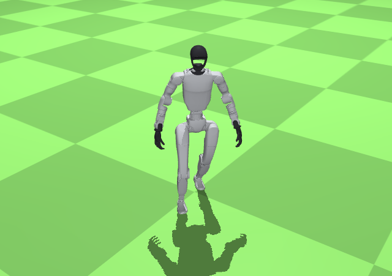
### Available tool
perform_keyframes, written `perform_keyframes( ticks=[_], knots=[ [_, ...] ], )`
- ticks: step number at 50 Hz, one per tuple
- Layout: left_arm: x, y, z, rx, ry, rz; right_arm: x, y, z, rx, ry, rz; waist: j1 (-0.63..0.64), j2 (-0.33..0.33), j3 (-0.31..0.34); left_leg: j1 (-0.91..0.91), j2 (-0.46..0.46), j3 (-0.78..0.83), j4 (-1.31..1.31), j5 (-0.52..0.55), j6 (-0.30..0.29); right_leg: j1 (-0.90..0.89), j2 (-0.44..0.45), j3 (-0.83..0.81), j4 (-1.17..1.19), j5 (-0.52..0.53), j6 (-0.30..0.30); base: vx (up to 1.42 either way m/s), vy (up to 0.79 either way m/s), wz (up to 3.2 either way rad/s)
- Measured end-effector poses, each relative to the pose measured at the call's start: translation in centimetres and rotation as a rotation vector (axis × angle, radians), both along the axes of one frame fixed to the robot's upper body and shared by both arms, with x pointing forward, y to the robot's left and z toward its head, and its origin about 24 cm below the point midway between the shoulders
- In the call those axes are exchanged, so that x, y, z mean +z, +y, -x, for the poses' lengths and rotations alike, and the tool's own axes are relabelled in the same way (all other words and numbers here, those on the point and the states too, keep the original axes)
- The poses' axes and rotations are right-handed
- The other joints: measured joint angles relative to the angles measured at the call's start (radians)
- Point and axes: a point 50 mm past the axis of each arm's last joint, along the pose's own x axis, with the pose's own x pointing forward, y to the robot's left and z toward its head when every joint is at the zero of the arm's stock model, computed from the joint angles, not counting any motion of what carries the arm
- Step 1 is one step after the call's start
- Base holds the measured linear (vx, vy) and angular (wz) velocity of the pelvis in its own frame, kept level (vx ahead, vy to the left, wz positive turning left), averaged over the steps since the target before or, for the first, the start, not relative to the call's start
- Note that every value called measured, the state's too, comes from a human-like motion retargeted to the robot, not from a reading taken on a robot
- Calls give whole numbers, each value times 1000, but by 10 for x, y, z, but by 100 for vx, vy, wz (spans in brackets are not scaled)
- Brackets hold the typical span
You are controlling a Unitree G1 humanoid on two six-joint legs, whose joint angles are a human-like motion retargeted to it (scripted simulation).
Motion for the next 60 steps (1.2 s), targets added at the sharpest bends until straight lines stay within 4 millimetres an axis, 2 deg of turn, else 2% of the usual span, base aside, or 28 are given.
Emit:
perform_keyframes(
  ticks=[2, 4, 8, 13, 16, 20, 23, 25, 27, 29, 32, 35, 40, 43, 45, 48, 51, 53, 55, 57, 58, 60],
  knots=[
    [-1, -5, -1, -32, -2, 4, 1, -2, 1, -2, 0, 8, 3, 5, 8, 4, 4, 4, 37, -18, -10, -20, 8, 14, -73, 12, 21, 26, -11, -4],
    [0, -10, -6, -67, -13, 10, 3, -7, -2, -4, -8, 21, 11, 39, 2, 10, 37, 4, 35, -25, -24, -19, 40, 1, -190, 50, 32, 31, -12, -8],
    [-4, -21, -6, -121, 1, 35, 4, -13, 3, -2, 13, 43, 9, 53, 5, 15, 56, 5, 143, -68, -49, -39, 49, -2, -177, 76, 39, 36, -13, -2],
    [-14, -43, 3, -169, 53, 115, 5, -28, 16, -3, 67, 83, -1, 108, 2, 29, 112, -25, 303, -52, -104, -20, 100, -32, -80, 121, 4, 47, -14, -13],
    [-23, -61, 13, -195, 103, 191, 11, -45, 26, 1, 99, 124, -6, 194, 11, 42, 178, -75, 403, 55, -181, 46, 189, -70, -94, 135, -41, 52, -15, -34],
    [-32, -79, 31, -235, 174, 266, 17, -60, 40, 8, 130, 162, -11, 274, 15, -5, 231, -116, 590, 298, -293, 111, 293, -73, -107, 114, -101, 49, -11, -40],
    [-36, -87, 42, -270, 219, 299, 24, -73, 49, 4, 131, 196, -19, 309, 18, -78, 224, -89, 741, 499, -297, 158, 317, -48, -111, 77, -128, 50, 1, -29],
    [-38, -89, 50, -295, 250, 308, 30, -81, 53, -2, 128, 221, -23, 323, 21, -140, 239, -67, 844, 563, -297, 183, 335, -30, -112, 46, -147, 52, -5, -34],
    [-41, -88, 61, -312, 294, 310, 33, -87, 58, 0, 132, 246, -19, 330, 28, -205, 264, -59, 951, 555, -297, 198, 361, -12, -91, 6, -165, 52, -13, -54],
    [-43, -85, 70, -326, 341, 312, 37, -92, 61, 5, 135, 268, -4, 353, 36, -287, 320, -65, 1046, 484, -285, 232, 415, 4, -130, -6, -182, 53, -13, -72],
    [-46, -82, 87, -340, 426, 325, 41, -97, 65, 19, 146, 290, 19, 355, 44, -417, 367, -39, 1123, 359, -211, 294, 445, 55, -181, -29, -189, 53, -3, -67],
    [-49, -80, 108, -333, 511, 344, 39, -94, 72, 48, 168, 279, 46, 334, 45, -543, 384, -1, 1092, 248, -144, 358, 441, 118, -212, -54, -188, 53, 3, -67],
    [-49, -73, 138, -303, 600, 373, 31, -75, 80, 125, 194, 194, 90, 257, 28, -703, 293, 54, 752, 177, -134, 455, 358, 195, -270, -61, -164, 55, 9, -60],
    [-46, -63, 144, -273, 605, 368, 28, -63, 77, 181, 196, 139, 92, 191, -3, -770, 181, 62, 434, 243, -162, 470, 284, 226, -300, -79, -138, 56, 13, -16],
    [-43, -53, 142, -251, 587, 354, 28, -56, 71, 213, 185, 110, 85, 150, -23, -797, 110, 56, 225, 308, -176, 463, 240, 240, -294, -109, -123, 55, 14, -1],
    [-38, -37, 136, -248, 549, 294, 30, -52, 58, 237, 140, 105, 84, 130, -20, -880, 70, 32, 232, 317, -161, 456, 230, 258, -191, -187, -127, 55, 14, -22],
    [-24, -6, 117, -273, 488, 151, 37, -49, 31, 239, 36, 140, 88, 81, -12, -952, 37, 52, 404, 308, -97, 459, 189, 262, -43, -273, -134, 63, 13, -40],
    [-9, 20, 97, -324, 431, 11, 44, -46, 6, 224, -66, 182, 96, 42, 6, -996, 22, 84, 585, 267, -42, 466, 153, 256, 97, -287, -121, 65, 13, -41],
    [13, 44, 67, -419, 347, -151, 56, -40, -27, 221, -199, 231, 107, 3, 30, -1011, 1, 117, 730, 210, 15, 465, 133, 269, 264, -187, -73, 63, 14, -28],
    [48, 59, 26, -565, 226, -320, 75, -24, -71, 228, -378, 261, 137, -31, 64, -975, -7, 143, 806, 160, 64, 433, 113, 275, 433, -22, -25, 62, 15, -47],
    [65, 60, 10, -646, 168, -380, 88, -16, -92, 243, -466, 266, 150, -34, 67, -951, -7, 147, 823, 144, 81, 407, 102, 266, 501, 49, -15, 63, 16, -56],
    [94, 47, -16, -811, 56, -445, 118, 5, -129, 277, -639, 243, 177, -22, 59, -883, 0, 147, 815, 123, 94, 349, 76, 231, 592, 131, -25, 64, 18, -61]
  ],
)
